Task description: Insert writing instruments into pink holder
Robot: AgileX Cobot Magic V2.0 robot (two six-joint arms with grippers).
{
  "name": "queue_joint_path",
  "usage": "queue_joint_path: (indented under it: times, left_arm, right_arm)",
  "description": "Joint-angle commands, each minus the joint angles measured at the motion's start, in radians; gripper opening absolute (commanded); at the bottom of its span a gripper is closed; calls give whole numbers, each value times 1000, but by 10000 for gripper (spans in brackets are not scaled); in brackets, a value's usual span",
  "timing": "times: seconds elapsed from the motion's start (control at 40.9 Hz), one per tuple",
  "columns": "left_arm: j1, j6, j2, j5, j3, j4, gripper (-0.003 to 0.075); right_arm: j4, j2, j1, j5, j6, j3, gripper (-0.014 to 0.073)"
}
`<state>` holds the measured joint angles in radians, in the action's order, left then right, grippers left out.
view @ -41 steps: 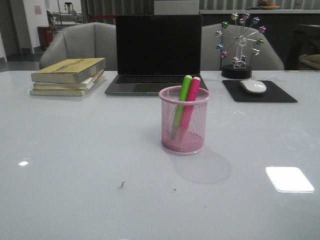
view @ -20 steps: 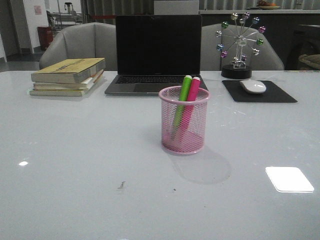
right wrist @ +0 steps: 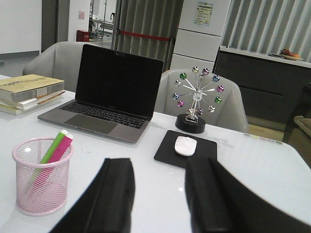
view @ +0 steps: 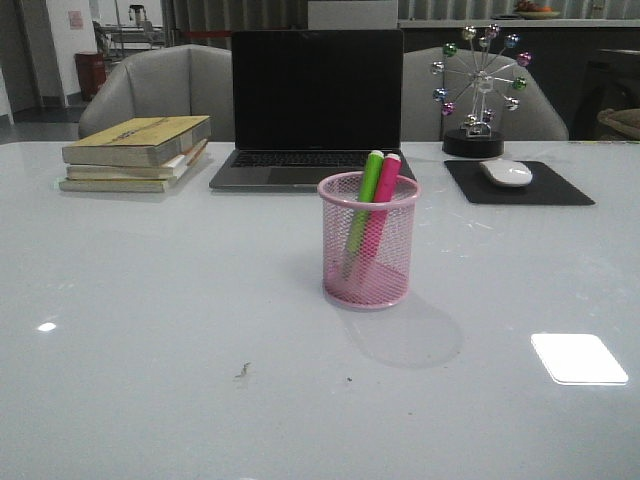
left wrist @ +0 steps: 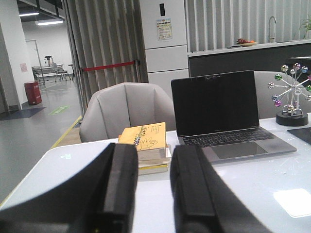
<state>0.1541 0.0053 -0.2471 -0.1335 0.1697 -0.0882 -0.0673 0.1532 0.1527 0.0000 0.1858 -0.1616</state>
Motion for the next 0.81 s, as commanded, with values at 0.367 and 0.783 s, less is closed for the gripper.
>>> queue_joint_path:
  times: [0.367, 0.783]
  left_arm:
    - [-3, -5, -12, -76, 28, 6, 91]
    - [-3, -5, -12, -76, 28, 6, 91]
  right_arm:
    - [5, 10, -5, -61, 7, -27, 67]
    - [5, 10, -5, -53, 7, -27, 67]
